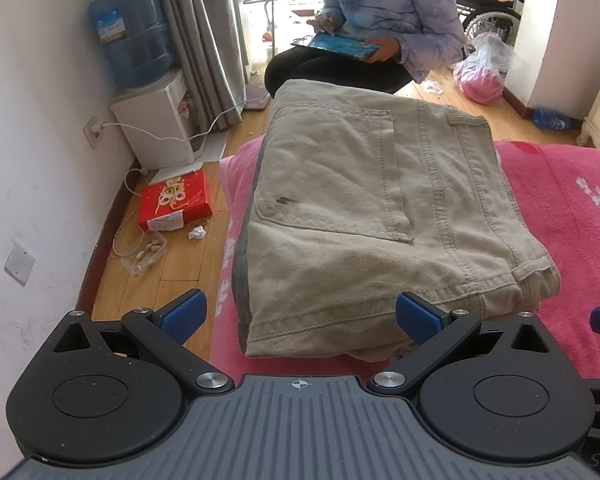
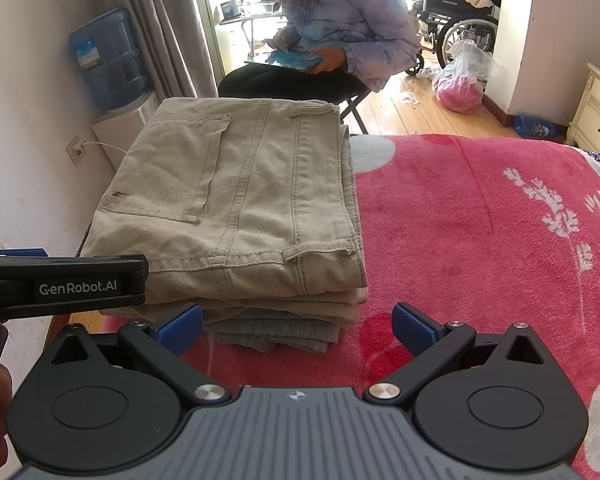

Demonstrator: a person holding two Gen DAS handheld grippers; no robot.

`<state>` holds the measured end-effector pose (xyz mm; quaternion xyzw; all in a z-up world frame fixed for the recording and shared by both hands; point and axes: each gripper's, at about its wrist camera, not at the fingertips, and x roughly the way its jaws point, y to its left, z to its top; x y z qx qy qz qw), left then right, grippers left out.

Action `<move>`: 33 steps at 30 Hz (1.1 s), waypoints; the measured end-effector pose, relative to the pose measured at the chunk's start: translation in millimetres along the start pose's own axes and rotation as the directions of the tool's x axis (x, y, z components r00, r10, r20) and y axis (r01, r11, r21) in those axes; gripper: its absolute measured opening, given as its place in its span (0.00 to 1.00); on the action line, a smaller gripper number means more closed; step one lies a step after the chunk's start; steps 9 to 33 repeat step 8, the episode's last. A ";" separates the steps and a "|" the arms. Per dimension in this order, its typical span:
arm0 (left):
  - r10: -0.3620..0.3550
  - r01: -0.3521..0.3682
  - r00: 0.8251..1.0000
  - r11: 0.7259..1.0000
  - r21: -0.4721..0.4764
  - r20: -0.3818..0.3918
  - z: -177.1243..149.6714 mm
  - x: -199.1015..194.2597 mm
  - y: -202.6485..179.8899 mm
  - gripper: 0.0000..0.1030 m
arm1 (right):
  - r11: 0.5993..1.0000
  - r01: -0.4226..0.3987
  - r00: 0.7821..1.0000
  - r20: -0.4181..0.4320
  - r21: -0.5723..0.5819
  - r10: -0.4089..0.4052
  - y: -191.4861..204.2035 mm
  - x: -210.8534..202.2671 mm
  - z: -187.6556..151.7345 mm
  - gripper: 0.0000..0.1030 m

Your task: Fold clothes

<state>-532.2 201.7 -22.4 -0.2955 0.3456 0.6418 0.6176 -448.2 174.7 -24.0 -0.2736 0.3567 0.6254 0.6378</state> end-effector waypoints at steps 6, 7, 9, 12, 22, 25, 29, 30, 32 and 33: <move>0.003 -0.003 1.000 1.000 -0.001 0.002 -3.1 -1.3 1.1 0.99 | 1.000 0.000 1.000 -0.001 0.001 0.000 0.4 0.1 -0.4 1.00; 0.003 -0.003 1.000 1.000 -0.001 0.002 -4.5 -2.4 0.8 0.99 | 1.000 0.000 1.000 -0.001 0.001 0.000 0.5 -0.1 -0.4 1.00; 0.002 -0.002 1.000 1.000 -0.001 0.002 -4.5 -2.4 0.9 0.99 | 1.000 0.000 1.000 -0.001 0.001 0.000 0.6 -0.1 -0.4 1.00; 0.002 -0.002 1.000 1.000 -0.001 0.002 -4.5 -2.4 0.9 0.99 | 1.000 0.000 1.000 -0.001 0.001 0.000 0.6 -0.1 -0.4 1.00; 0.002 -0.002 1.000 1.000 -0.001 0.002 -4.5 -2.4 0.9 0.99 | 1.000 0.000 1.000 -0.001 0.001 0.000 0.6 -0.1 -0.4 1.00; 0.002 -0.002 1.000 1.000 -0.001 0.002 -4.5 -2.4 0.9 0.99 | 1.000 0.000 1.000 -0.001 0.001 0.000 0.6 -0.1 -0.4 1.00; 0.002 -0.002 1.000 1.000 -0.001 0.002 -4.5 -2.4 0.9 0.99 | 1.000 0.000 1.000 -0.001 0.001 0.000 0.6 -0.1 -0.4 1.00; 0.002 -0.002 1.000 1.000 -0.001 0.002 -4.5 -2.4 0.9 0.99 | 1.000 0.000 1.000 -0.001 0.001 0.000 0.6 -0.1 -0.4 1.00; 0.002 -0.002 1.000 1.000 -0.001 0.002 -4.5 -2.4 0.9 0.99 | 1.000 0.000 1.000 -0.001 0.001 0.000 0.6 -0.1 -0.4 1.00; 0.002 -0.002 1.000 1.000 -0.001 0.002 -4.5 -2.4 0.9 0.99 | 1.000 0.000 1.000 -0.001 0.001 0.000 0.6 -0.1 -0.4 1.00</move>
